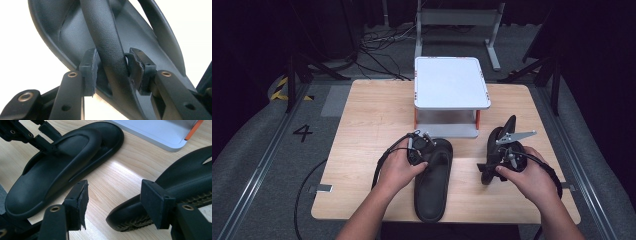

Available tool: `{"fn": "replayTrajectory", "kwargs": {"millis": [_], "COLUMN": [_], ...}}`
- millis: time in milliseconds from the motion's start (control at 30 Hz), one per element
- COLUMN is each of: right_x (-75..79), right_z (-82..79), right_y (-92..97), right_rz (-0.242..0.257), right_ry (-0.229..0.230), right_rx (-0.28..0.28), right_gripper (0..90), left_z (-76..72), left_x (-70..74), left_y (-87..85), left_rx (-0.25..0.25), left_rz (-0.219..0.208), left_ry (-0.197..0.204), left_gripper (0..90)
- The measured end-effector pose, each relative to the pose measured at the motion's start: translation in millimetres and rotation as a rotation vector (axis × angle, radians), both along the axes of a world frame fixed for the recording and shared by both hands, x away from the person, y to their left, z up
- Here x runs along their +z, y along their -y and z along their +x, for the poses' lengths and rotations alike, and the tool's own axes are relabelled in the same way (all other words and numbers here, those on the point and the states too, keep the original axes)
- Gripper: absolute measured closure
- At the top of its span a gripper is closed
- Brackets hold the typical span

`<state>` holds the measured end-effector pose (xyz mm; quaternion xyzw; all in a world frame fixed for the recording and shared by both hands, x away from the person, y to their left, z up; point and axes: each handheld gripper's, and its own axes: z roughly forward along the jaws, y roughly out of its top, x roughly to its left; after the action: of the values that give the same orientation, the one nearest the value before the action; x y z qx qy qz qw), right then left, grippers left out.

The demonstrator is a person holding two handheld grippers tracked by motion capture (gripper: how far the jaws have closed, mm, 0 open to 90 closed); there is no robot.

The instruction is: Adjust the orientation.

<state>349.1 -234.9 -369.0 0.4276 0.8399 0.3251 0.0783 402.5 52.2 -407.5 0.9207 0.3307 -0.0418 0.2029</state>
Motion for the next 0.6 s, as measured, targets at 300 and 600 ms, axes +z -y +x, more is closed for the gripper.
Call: {"fn": "replayTrajectory", "kwargs": {"millis": [300,600], "right_x": [-1.1,-1.5], "right_z": [2.6,6.6], "right_y": [4.4,7.7], "right_rz": [0.005,0.006], "right_ry": [-0.001,-0.006], "right_rx": [-0.01,-0.021], "right_gripper": [40.8,40.8], "left_z": [-2.5,-9.1], "left_x": [6.4,10.3], "left_y": [-10.2,-22.5], "left_rx": [0.158,0.174], "left_rz": [0.01,-0.051], "left_ry": [0.034,0.01], "left_gripper": [73.3,55.8]}}
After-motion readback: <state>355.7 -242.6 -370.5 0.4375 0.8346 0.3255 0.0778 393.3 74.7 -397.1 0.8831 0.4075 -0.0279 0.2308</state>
